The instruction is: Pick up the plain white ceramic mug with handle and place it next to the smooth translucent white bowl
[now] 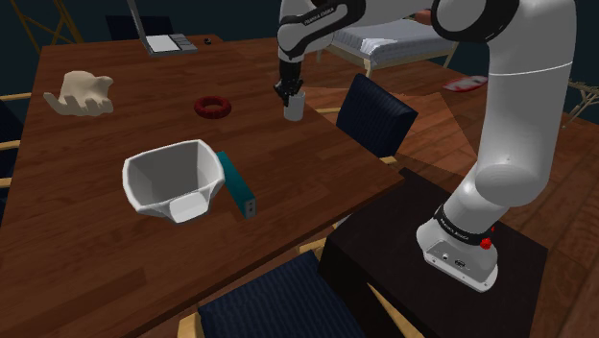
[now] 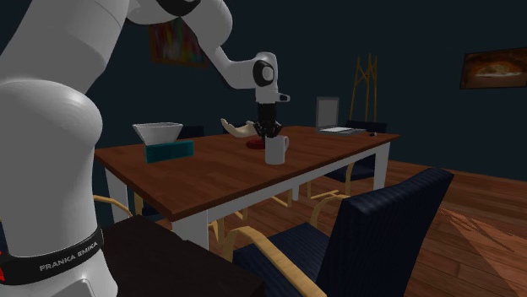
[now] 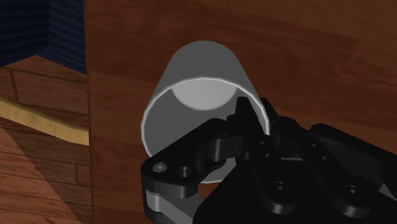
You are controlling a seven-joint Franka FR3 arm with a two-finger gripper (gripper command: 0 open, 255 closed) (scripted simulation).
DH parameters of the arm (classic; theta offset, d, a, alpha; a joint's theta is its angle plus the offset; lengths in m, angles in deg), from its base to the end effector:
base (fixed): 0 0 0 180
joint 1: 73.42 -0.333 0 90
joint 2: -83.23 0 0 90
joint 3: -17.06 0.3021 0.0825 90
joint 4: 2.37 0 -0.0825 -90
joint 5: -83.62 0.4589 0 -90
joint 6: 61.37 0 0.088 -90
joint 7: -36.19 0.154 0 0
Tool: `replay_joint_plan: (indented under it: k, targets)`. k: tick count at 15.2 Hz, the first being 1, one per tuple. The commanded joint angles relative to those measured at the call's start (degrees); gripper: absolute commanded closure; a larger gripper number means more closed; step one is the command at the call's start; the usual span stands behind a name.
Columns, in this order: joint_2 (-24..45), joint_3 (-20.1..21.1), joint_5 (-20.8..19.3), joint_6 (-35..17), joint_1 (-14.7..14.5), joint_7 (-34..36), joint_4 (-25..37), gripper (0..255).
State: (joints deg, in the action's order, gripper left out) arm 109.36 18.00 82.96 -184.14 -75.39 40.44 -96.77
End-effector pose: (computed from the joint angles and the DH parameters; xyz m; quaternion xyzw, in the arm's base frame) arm 0.7374 0.0359 0.2554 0.9998 -0.0096 0.0196 0.0001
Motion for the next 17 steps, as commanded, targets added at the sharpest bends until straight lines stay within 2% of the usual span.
replay_joint_plan:
  k: [1,17]
  targets:
    - [-0.5,0.0,0.0,1.0,0.0,0.0,0.5,255]
    - [-3.9,0.0,0.1,11.8,0.0,-0.1,7.9,255]
